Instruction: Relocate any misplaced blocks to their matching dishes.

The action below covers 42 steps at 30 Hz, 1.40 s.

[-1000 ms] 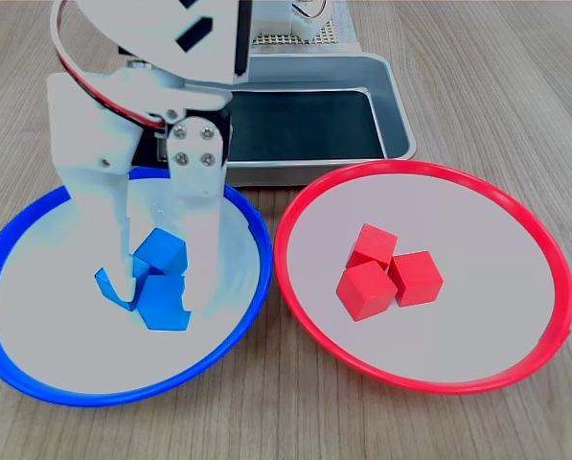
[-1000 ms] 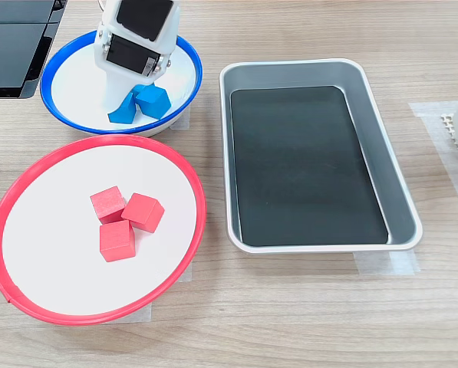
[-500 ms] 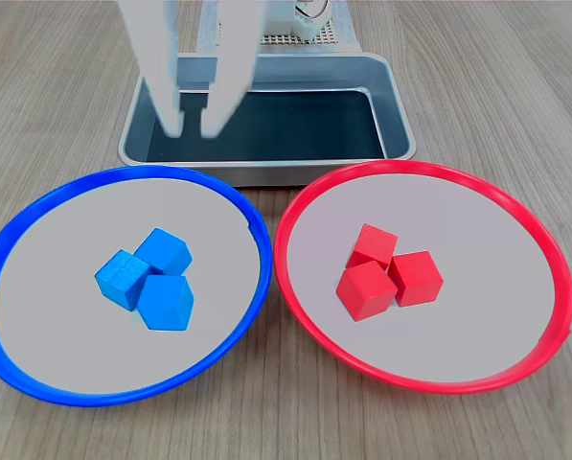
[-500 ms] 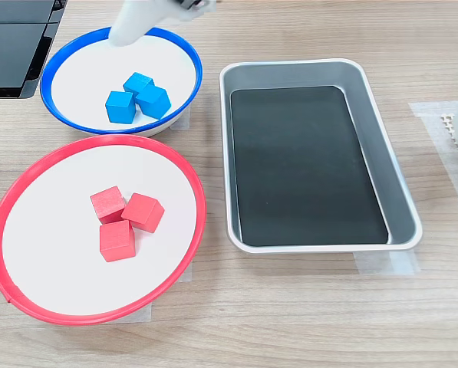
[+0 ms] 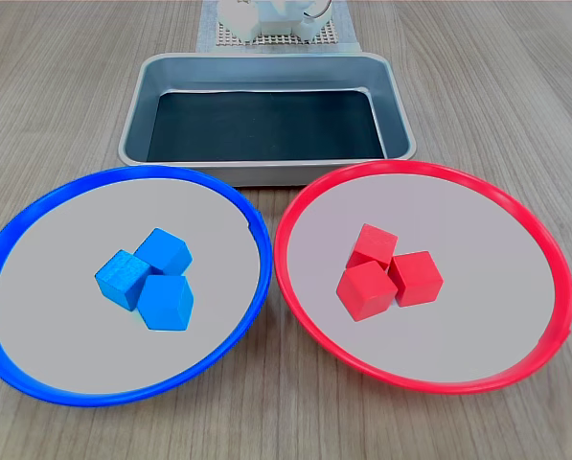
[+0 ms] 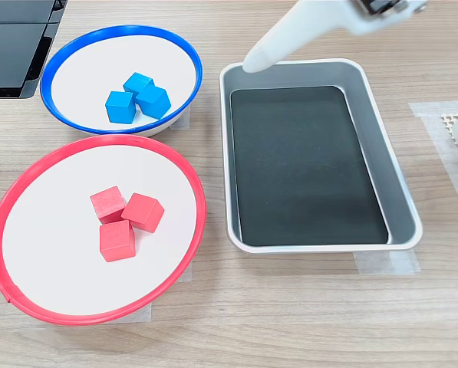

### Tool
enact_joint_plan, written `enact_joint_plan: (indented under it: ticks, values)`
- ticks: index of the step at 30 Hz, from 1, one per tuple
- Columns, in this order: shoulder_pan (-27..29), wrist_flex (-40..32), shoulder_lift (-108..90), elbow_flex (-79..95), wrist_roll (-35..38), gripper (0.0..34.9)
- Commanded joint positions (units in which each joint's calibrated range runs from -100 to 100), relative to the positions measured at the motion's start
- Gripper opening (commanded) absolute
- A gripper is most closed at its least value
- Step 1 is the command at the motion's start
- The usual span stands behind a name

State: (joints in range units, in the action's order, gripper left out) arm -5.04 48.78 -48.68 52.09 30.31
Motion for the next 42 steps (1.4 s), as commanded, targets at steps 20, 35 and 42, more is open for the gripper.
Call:
enact_joint_plan:
  ticks: [20,35,42]
  values:
    - [1.8,-0.6,-36.8,26.0,-26.7,0.4]
    - [5.8,0.1,-50.3,42.1,-27.0,0.4]
    - [5.9,-0.7,-50.3,44.5,-27.8,0.4]
